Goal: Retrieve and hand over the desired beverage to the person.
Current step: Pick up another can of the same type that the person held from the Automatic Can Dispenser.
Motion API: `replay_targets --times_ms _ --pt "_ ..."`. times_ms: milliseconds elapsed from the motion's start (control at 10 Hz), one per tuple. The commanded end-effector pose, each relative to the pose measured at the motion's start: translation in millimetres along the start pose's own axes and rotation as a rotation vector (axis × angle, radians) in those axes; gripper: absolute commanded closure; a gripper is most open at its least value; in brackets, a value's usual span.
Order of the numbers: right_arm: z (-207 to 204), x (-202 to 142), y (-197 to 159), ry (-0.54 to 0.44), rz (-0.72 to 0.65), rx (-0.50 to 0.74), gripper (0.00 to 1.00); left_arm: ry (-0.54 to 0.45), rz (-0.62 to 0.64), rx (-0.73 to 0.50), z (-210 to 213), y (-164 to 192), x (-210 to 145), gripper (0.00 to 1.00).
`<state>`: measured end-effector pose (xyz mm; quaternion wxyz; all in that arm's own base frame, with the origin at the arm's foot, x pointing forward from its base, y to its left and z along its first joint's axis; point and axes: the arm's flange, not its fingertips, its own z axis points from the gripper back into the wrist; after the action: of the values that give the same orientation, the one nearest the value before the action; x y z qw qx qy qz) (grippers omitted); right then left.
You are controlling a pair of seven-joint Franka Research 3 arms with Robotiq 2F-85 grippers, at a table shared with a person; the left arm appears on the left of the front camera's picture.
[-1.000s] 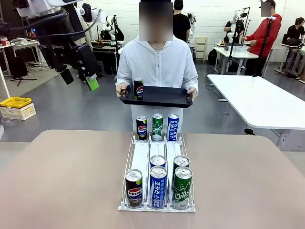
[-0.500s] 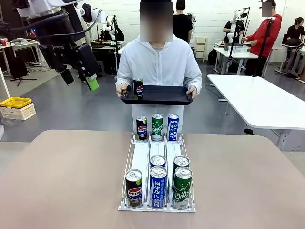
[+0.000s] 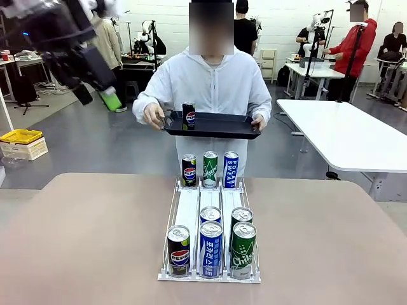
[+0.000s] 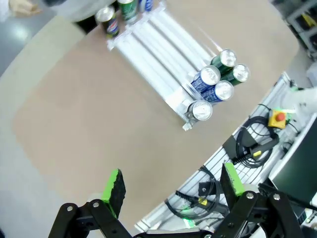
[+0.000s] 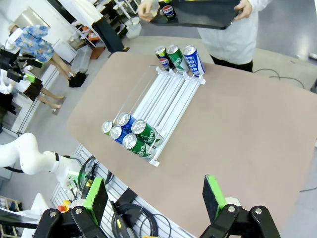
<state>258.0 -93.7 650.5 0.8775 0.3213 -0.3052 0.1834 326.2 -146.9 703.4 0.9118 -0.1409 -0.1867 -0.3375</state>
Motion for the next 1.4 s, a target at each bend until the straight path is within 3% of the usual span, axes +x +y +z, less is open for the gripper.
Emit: replay_targets --times_ms 0,200,500,1300 --pt "-1 2 -1 -0.008 0.012 0.024 0.00 -0.157 -0.101 -0.113 22 40 -52 0.00" --pt "-1 2 -1 -0.008 0.012 0.024 0.00 -0.269 -0.088 -0.130 42 73 -93 0.00" --pt "-1 2 -1 -0.008 0.012 0.024 0.00 -0.339 -0.028 -0.119 49 106 -138 0.00" --pt "-1 2 -1 -0.008 0.012 0.024 0.00 -0.305 0.005 -0.111 54 115 -146 0.00"
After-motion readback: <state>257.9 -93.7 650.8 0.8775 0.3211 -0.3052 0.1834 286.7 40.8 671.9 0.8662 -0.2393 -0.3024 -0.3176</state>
